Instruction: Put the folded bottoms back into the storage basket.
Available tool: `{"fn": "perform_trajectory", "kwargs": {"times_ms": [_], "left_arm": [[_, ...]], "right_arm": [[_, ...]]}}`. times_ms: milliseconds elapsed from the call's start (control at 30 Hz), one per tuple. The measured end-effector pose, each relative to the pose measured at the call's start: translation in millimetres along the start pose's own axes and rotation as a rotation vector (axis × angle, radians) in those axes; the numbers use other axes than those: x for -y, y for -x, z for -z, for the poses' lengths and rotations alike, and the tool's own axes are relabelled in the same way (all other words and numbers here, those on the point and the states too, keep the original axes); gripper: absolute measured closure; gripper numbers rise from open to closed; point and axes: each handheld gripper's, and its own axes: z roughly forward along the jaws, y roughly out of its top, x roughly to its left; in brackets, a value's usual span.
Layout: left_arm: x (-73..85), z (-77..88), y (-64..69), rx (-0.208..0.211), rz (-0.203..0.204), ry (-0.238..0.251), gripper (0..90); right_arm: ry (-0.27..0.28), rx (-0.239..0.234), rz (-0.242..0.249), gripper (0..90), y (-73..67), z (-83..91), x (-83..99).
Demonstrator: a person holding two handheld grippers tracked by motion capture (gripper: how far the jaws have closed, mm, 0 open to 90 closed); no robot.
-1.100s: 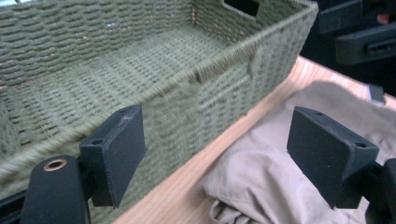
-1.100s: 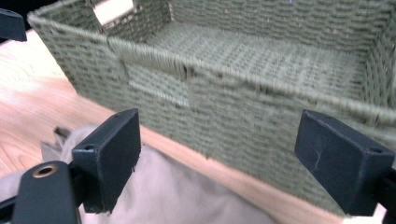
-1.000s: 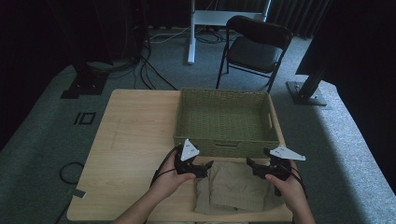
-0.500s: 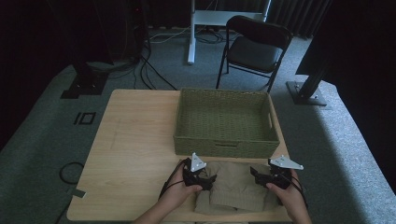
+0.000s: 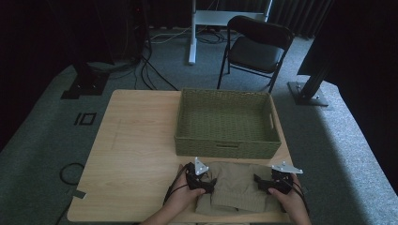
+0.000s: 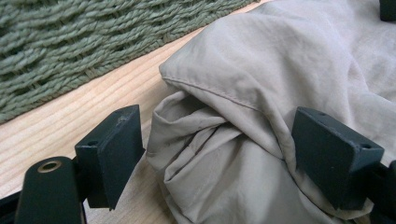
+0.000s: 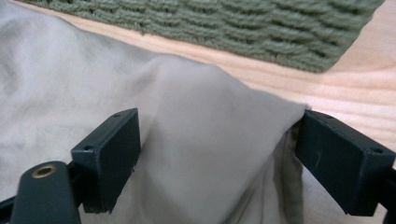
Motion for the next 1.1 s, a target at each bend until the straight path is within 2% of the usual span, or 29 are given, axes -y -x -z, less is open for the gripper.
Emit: {"fn": "perform_trajectory", "kwargs": {"times_ms": [167,400,467,533,600,667,700,767,833,900,933,1000,1100], "left_arm": [[3.7,-4.5,-2.9,0.019,0.02,-0.01,17.4],[2.9,-6.4,-2.9,0.018,0.01,-0.008,15.9],[2.0,-7.6,-1.0,0.014,-0.005,-0.013,16.0],[1.2,-8.5,0.6,0.02,-0.033,-0.013,18.0],[0.5,-8.5,2.0,0.041,-0.081,-0.009,29.9],[-0.2,-8.8,3.3,0.071,-0.092,0.005,43.5],[-0.7,-9.2,2.5,0.082,-0.089,0.006,53.0],[-1.6,-10.0,-0.6,0.1,-0.049,0.012,65.4],[-2.2,-10.7,-4.2,0.122,-0.021,0.014,72.9],[-2.9,-10.5,-6.0,0.132,-0.024,0.014,76.1],[-3.4,-9.6,-7.4,0.14,-0.009,0.014,77.2],[-5.3,-6.7,-9.3,0.149,0.005,0.005,79.7],[-7.5,-1.2,-9.2,0.143,-0.01,0.005,80.6]], "right_arm": [[-0.005,-0.001,-0.018,13.3,-0.5,-3.1,3.3],[0.014,0.019,-0.011,14.3,-2.8,-4.1,5.7],[0.012,0.027,0.001,17.6,-4.5,-3.9,6.0],[0.008,0.017,0.018,27.6,-7.6,-2.2,5.3],[-0.008,-0.003,0.029,43.7,-10.4,0.1,3.2],[-0.023,-0.036,0.049,57.7,-12.4,1.2,0.9],[-0.04,-0.068,0.062,69.8,-14.5,1.7,-1.3],[-0.056,-0.064,0.077,73.2,-18.1,1.6,-3.5],[-0.072,-0.053,0.097,75.9,-22.7,1.6,-5.9],[-0.081,-0.046,0.106,77.0,-24.8,1.0,-7.9],[-0.085,-0.05,0.103,77.4,-24.3,1.0,-8.7],[-0.083,-0.069,0.072,78.4,-22.0,1.1,-10.3],[-0.077,-0.089,0.06,79.4,-22.2,4.2,-14.0]]}}
